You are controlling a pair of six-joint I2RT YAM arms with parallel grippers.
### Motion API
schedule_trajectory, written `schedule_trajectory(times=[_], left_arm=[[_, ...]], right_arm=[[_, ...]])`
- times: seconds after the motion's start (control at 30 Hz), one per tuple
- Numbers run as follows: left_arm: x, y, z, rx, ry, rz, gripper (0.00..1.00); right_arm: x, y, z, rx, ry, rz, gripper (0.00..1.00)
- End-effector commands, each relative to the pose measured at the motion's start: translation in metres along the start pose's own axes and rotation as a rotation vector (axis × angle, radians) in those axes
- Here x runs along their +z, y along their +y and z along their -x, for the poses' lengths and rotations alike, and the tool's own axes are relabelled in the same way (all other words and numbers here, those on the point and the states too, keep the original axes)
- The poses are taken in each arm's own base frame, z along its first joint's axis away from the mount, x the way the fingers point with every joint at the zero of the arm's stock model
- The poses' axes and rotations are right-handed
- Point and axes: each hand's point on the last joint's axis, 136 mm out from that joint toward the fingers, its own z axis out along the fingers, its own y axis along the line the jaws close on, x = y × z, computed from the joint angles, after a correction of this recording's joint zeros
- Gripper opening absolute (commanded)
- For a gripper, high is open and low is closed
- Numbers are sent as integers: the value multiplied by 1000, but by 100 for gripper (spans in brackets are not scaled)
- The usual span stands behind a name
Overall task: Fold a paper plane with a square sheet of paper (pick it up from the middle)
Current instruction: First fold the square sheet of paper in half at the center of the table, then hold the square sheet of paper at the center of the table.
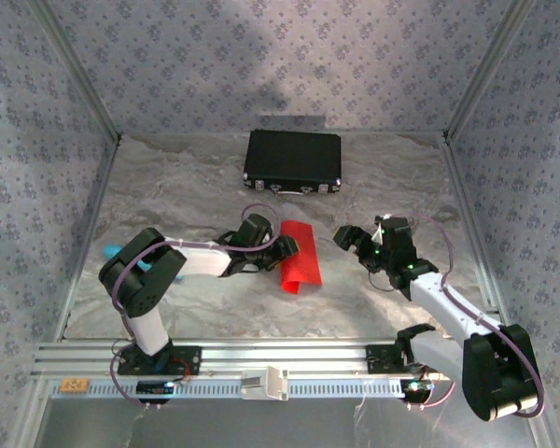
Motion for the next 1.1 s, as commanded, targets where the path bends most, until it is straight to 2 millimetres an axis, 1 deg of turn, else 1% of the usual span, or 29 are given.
schedule_trajectory(times=[0.0, 0.2, 0.27, 0.4, 0.5, 0.57, 0.73, 0.9, 1.07], left_arm=[[-10, 6, 0, 100, -20, 109, 59], [-19, 5, 5, 176, -28, 174, 66], [-22, 7, 7, 200, -33, 203, 67], [-27, 4, 11, 265, -28, 239, 67], [-28, 4, 12, 294, -14, 261, 64], [-28, 6, 12, 302, -9, 262, 62], [-29, 9, 11, 320, 11, 260, 58], [-32, 18, 15, 324, 26, 286, 56], [-34, 24, 19, 326, 36, 297, 55]], right_arm=[[0, 6, 0, -20, 7, 18, 93], [-1, 5, 0, -18, 2, 14, 94], [0, 5, -1, -22, 7, 14, 94], [2, 7, -5, -37, 27, 20, 94], [5, 11, -9, -52, 47, 27, 94], [8, 16, -13, -62, 78, 40, 91], [21, 20, -24, -67, 158, 38, 88], [31, 26, -31, -79, 191, 34, 81], [37, 27, -37, -79, 211, 27, 76]])
